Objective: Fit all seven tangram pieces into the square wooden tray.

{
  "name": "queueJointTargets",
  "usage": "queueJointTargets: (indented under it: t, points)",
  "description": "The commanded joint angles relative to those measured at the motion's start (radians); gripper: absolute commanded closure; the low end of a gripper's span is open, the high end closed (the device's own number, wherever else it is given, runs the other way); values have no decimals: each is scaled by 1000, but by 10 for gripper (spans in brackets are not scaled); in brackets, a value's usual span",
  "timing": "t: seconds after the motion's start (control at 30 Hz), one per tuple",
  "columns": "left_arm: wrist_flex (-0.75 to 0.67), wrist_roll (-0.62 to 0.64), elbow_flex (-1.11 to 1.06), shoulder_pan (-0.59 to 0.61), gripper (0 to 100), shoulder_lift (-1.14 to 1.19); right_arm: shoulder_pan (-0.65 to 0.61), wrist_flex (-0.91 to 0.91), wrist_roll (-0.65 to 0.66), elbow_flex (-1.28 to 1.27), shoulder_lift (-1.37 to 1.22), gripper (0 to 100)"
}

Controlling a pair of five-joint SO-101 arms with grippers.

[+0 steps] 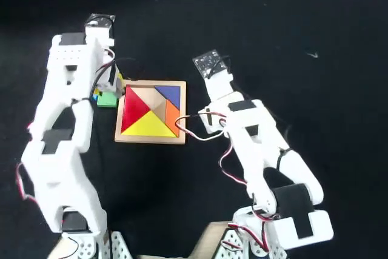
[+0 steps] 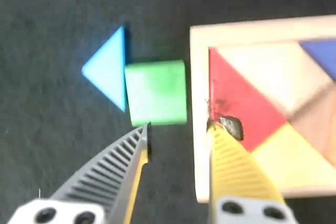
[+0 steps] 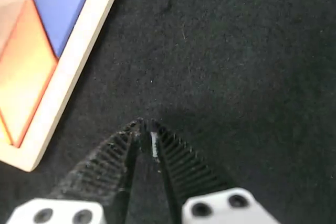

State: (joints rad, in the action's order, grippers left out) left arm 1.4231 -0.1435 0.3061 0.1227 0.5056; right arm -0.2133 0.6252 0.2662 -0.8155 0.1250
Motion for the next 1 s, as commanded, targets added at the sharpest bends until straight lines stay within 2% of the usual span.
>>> queueJointTargets:
  t: [0.0,0.33,0.5,0.8,0.97]
  points:
    - [8,-14,180,28,815,114,15,-20,0,21,-7,987]
    - [2,-14,240,61,814,201,14,-20,0,21,-7,987]
    - [2,-14,220,67,749,215,14,-20,0,19,-7,987]
    - [0,-14,214,59,752,253,14,-18,0,18,-7,987]
    - [-25,-14,214,101,752,285,14,-18,0,16,-7,987]
